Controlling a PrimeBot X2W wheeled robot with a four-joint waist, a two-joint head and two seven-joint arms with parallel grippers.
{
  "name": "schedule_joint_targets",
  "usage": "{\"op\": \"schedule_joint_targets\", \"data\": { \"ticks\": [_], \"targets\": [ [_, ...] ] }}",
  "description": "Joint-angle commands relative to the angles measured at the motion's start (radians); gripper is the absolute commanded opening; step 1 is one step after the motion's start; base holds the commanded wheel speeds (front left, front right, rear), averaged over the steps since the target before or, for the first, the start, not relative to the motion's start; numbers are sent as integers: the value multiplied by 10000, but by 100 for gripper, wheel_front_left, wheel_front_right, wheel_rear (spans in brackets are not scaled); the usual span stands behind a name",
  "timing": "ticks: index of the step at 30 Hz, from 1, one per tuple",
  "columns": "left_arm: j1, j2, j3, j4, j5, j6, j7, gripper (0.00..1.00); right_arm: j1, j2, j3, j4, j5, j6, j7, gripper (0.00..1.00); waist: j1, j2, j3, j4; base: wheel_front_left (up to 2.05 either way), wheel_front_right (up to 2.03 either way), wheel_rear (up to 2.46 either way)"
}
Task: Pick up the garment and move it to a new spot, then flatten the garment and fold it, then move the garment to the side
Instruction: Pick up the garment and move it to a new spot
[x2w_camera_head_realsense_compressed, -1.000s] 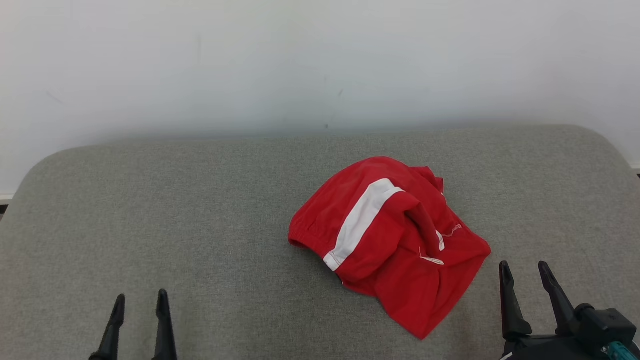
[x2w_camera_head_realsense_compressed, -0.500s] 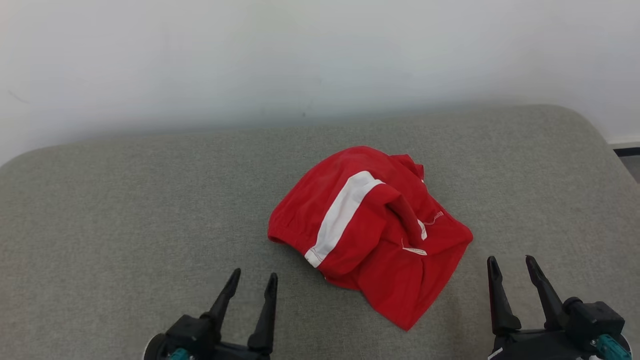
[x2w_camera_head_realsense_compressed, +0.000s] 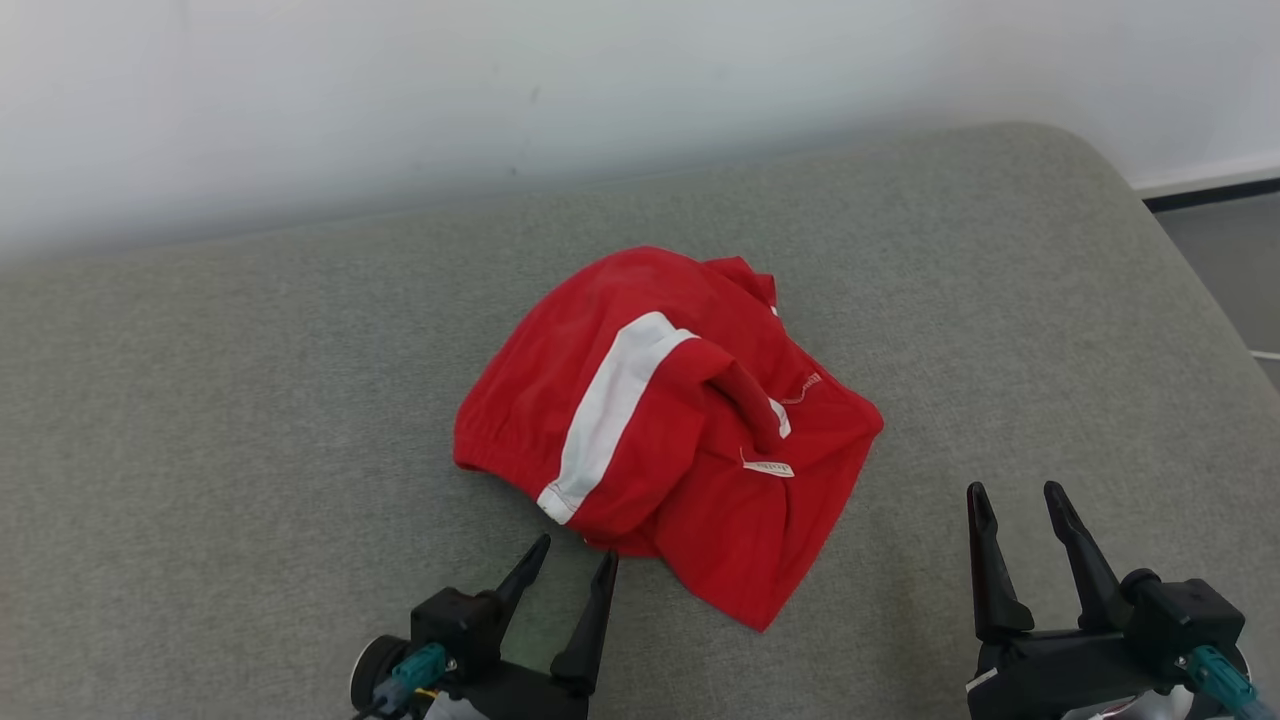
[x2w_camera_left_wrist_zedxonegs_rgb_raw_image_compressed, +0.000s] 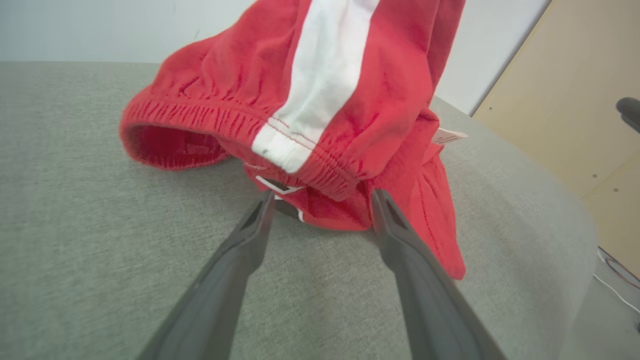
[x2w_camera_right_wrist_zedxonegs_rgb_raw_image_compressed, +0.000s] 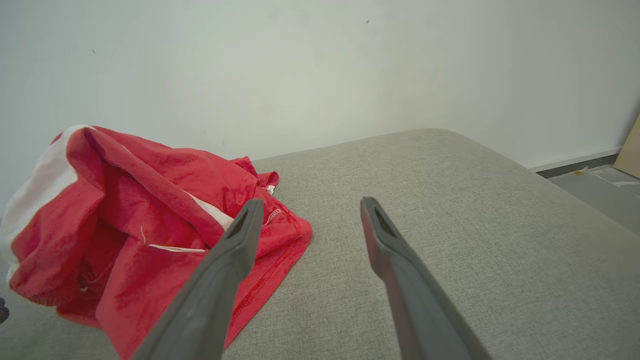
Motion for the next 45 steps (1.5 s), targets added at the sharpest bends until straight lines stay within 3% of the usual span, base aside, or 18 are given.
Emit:
{"op": "schedule_joint_targets", "data": {
  "ticks": [1,8,12,13,14,15,20,25,33,45],
  "targets": [
    [-272,8,-60,97,-152,-6,-33,100,-102,5,5,23,92,-21,-72,100,-1,-1,277,-289,0,0,0],
    [-984,-51,-348,531,-616,-7,-33,100,-252,5,36,137,84,-21,-157,100,-1,-1,439,-463,0,0,0],
    [-1203,-79,-306,34,-539,-8,-33,100,-261,3,-32,150,53,-21,-207,100,-1,-1,465,-438,0,0,0],
    [-1191,-75,-261,-130,-449,-6,-33,71,-250,3,-52,152,37,-21,-220,100,-1,-1,461,-415,0,0,0],
    [-1176,-80,-198,-343,-384,-6,-33,15,-226,5,-80,159,30,-22,-222,100,-1,-1,444,-379,0,0,0],
    [-1086,-86,-199,-461,-353,3,-33,0,-203,6,-77,164,30,-22,-228,100,-1,-1,433,-349,0,0,0],
    [-1139,-6,-279,-1156,-213,3,-33,0,-200,3,-37,221,125,-22,-285,100,-1,-1,373,-158,0,0,0],
    [-2178,278,-723,-1522,-56,2,-33,0,-332,3,58,355,185,-22,-339,100,-1,-1,280,-87,0,0,0],
    [-5965,1052,-1571,-1184,-517,4,339,0,-688,5,336,834,550,-22,-685,100,-1,-1,474,-767,0,0,0],
    [-10258,1023,-1910,-525,-1092,8,376,0,-680,5,213,1496,767,-22,-1032,100,-1,-1,629,-1109,0,0,0]
  ]
}}
